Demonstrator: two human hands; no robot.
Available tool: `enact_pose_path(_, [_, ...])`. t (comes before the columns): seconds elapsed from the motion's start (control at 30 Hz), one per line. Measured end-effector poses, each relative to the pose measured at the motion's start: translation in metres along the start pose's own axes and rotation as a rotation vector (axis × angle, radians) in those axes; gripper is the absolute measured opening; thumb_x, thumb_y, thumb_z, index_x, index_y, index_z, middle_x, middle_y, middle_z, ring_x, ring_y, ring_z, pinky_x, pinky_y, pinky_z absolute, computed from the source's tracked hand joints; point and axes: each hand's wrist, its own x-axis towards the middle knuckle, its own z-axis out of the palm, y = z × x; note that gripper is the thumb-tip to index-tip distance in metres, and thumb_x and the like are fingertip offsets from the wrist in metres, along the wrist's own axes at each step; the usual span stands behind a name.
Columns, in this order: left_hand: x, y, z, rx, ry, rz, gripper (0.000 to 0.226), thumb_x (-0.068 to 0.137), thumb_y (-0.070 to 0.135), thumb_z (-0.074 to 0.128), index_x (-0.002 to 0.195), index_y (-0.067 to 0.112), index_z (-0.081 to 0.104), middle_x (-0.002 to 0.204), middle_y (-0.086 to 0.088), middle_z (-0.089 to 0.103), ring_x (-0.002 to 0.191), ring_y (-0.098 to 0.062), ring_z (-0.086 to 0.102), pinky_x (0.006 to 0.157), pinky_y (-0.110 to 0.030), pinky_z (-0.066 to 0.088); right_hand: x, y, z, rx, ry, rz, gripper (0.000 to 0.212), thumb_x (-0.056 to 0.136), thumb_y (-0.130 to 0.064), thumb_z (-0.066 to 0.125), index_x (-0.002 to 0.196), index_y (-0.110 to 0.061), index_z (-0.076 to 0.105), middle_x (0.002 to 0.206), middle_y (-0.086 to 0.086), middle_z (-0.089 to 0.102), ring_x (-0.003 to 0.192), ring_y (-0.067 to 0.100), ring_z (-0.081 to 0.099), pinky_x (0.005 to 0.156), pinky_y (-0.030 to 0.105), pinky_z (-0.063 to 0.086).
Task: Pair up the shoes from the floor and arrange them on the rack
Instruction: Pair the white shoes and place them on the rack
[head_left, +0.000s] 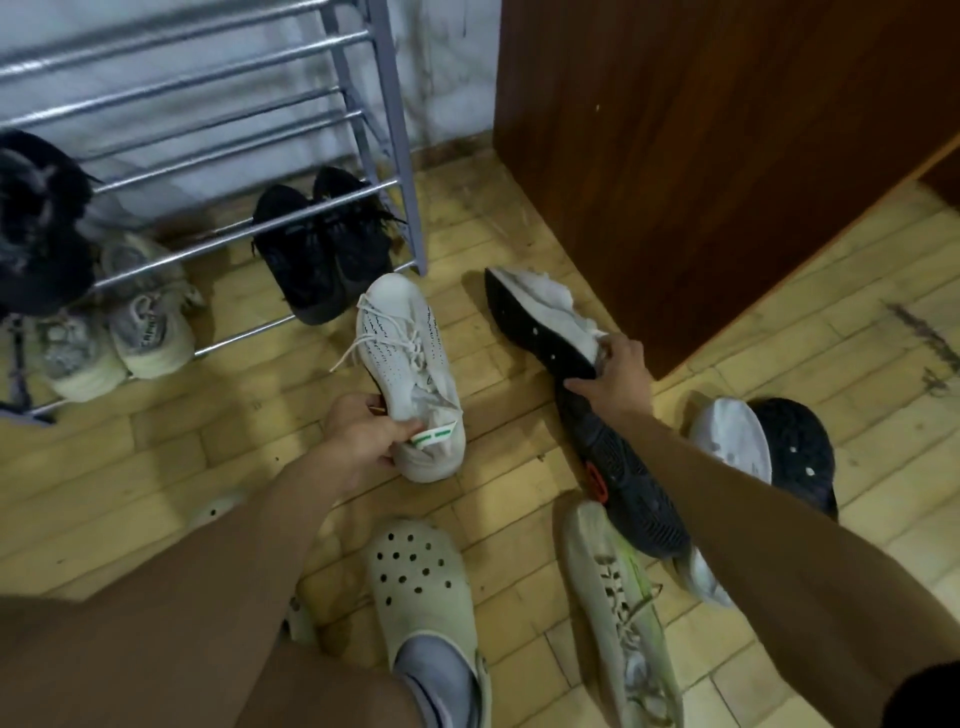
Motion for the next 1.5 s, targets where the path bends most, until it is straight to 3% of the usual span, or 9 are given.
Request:
enact_pose_path(0.17, [-0.015,-0.002,0.007,-0.081,0.003,-0.019,0.047,0.071,0.007,0.081,0.114,0.002,0.061,0.106,-0.015,0.069,0.090,-0.031,0.067,0.067,-0.038,0.057,-0.051,-0.011,0.005,-0.486,-0.274,-0.518,0.046,0.083,-0.012,0.064,0.125,-0.023,0.050,0.133,0.002,0.039,0.109,0.025,0.055,0.072,0.036,0.050])
enact_pose_path(0.23, [-0.020,-0.005,0.009,-0.120,-0.005,-0.035,0.042,0.073,0.007,0.080,0.111,0.003,0.061,0.105,-0.014,0.069,0.088,-0.030,0.067,0.069,-0.040,0.057,-0.061,-0.007,0.011,-0.607,-0.495,-0.574,0.033,0.088,-0.015,0.057,0.121,-0.022,0.057,0.136,0.004,0.043,0.112,0.026,0.055,0.078,0.038,0.050])
enact_pose_path(0.4, [-0.027,-0.023,0.008,-0.104,-0.038,-0.075,0.037,0.076,0.004,0.077,0.107,0.007,0.057,0.110,-0.008,0.064,0.103,-0.028,0.063,0.083,-0.044,0.057,-0.066,-0.003,0.013,-0.382,-0.383,-0.311,0.026,0.094,-0.029,0.053,0.113,-0.013,0.060,0.117,0.008,0.057,0.106,0.027,0.059,0.084,0.036,0.048])
enact_pose_path(0.67, [-0.020,-0.033,0.001,-0.093,-0.091,-0.124,0.045,0.075,0.000,0.076,0.115,0.007,0.058,0.100,-0.007,0.068,0.085,-0.021,0.064,0.061,-0.034,0.055,-0.047,-0.030,0.038,-0.507,-0.593,-0.034,0.085,0.087,-0.037,0.065,0.150,-0.003,0.020,0.151,0.023,0.024,0.140,0.041,0.023,0.110,0.043,0.030])
enact_pose_path(0.8, [-0.015,-0.032,0.008,-0.145,-0.092,-0.164,0.032,0.080,0.003,0.072,0.108,0.010,0.058,0.091,-0.003,0.065,0.083,-0.018,0.061,0.057,-0.031,0.054,-0.039,-0.037,0.053,-0.615,-0.502,0.024,0.105,0.078,-0.031,0.078,0.150,0.001,0.009,0.150,0.024,0.025,0.138,0.042,0.029,0.106,0.047,0.038])
enact_pose_path(0.97, [-0.009,-0.032,0.009,-0.155,-0.102,-0.194,0.029,0.081,0.004,0.072,0.104,0.013,0.057,0.090,-0.002,0.063,0.091,-0.022,0.060,0.061,-0.032,0.055,-0.035,-0.039,0.063,-0.664,-0.469,0.096,0.086,0.074,-0.033,0.081,0.142,-0.004,0.037,0.145,0.018,0.032,0.134,0.036,0.032,0.102,0.043,0.042])
enact_pose_path(1.13, [-0.002,-0.036,0.003,-0.142,-0.093,-0.221,0.035,0.076,0.003,0.076,0.108,0.009,0.064,0.106,-0.010,0.069,0.097,-0.027,0.065,0.065,-0.038,0.058,-0.037,-0.036,0.069,-0.685,-0.474,0.023,0.101,0.075,-0.037,0.078,0.149,-0.007,0.016,0.144,0.023,0.035,0.133,0.041,0.033,0.104,0.047,0.039])
enact_pose_path(1.37, [-0.015,-0.031,-0.005,-0.130,-0.135,-0.256,0.012,0.082,0.000,0.069,0.093,0.004,0.065,0.107,-0.012,0.065,0.099,-0.028,0.061,0.071,-0.039,0.057,-0.049,-0.045,0.060,-0.153,-0.570,0.224,0.073,0.075,-0.004,0.079,0.132,-0.007,0.033,0.122,0.022,0.054,0.085,0.035,0.064,0.043,0.030,0.055])
enact_pose_path(1.5, [-0.034,-0.009,-0.016,-0.075,-0.180,-0.237,0.021,0.089,0.000,0.058,0.110,-0.001,0.062,0.120,-0.011,0.061,0.102,-0.022,0.055,0.084,-0.035,0.051,-0.070,-0.047,0.057,0.243,-0.574,0.526,0.044,0.080,0.007,0.071,0.118,0.006,0.050,0.114,0.019,0.051,0.101,0.039,0.063,0.067,0.042,0.059])
